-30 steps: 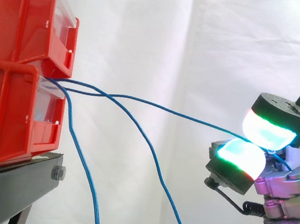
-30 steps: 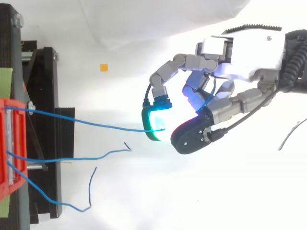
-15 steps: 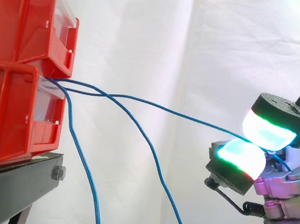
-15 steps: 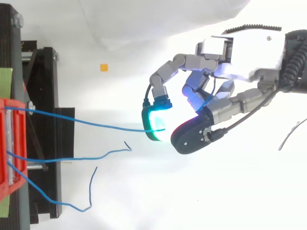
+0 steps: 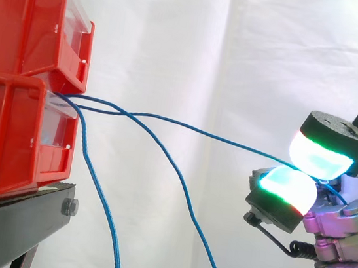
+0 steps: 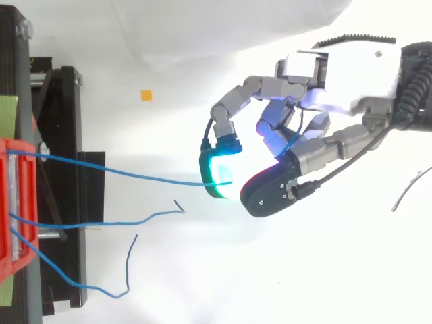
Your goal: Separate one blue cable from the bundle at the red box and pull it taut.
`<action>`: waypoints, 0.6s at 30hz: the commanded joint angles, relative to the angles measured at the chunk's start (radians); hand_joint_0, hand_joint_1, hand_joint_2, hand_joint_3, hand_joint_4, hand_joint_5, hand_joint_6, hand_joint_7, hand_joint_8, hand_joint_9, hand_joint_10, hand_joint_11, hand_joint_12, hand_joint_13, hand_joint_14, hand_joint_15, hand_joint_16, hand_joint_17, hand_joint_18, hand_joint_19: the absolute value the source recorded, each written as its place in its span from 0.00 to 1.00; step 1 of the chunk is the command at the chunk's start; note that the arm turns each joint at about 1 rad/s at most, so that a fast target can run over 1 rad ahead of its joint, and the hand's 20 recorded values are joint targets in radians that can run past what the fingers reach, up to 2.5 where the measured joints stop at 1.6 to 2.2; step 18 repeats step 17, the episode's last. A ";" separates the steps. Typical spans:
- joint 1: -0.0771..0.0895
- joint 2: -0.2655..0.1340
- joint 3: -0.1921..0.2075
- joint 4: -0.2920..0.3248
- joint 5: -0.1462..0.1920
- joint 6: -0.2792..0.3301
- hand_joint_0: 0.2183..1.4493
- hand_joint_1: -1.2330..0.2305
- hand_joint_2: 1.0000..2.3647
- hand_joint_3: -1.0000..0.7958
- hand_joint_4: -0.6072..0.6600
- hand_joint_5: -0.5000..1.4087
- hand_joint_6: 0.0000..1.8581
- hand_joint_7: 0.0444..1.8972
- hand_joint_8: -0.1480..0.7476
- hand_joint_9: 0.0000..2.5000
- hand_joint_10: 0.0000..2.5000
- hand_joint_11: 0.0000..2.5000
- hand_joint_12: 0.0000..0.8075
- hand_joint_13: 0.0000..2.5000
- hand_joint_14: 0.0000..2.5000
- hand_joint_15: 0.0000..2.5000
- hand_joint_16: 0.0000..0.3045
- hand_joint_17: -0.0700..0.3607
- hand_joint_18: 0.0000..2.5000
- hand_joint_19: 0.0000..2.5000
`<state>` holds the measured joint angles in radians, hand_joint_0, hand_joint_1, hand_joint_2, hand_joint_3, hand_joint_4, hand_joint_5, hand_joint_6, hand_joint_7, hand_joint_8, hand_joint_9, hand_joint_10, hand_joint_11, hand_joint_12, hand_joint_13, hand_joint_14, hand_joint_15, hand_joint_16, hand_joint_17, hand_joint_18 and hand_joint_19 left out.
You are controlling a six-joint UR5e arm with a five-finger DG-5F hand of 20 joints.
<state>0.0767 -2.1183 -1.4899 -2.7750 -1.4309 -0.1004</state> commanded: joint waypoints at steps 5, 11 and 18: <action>0.000 0.000 0.000 0.000 0.000 0.001 0.32 0.34 0.01 0.51 0.38 0.20 0.47 0.61 0.47 0.43 0.47 0.68 0.43 0.44 0.70 0.61 0.14 0.39 0.46 0.54; 0.000 0.000 0.000 0.000 0.000 0.001 0.32 0.34 0.02 0.51 0.38 0.20 0.47 0.62 0.46 0.43 0.47 0.69 0.43 0.44 0.69 0.62 0.14 0.39 0.45 0.54; 0.000 0.000 -0.001 0.000 0.001 0.001 0.32 0.34 0.02 0.51 0.38 0.20 0.47 0.62 0.45 0.43 0.46 0.69 0.43 0.44 0.69 0.61 0.14 0.38 0.45 0.54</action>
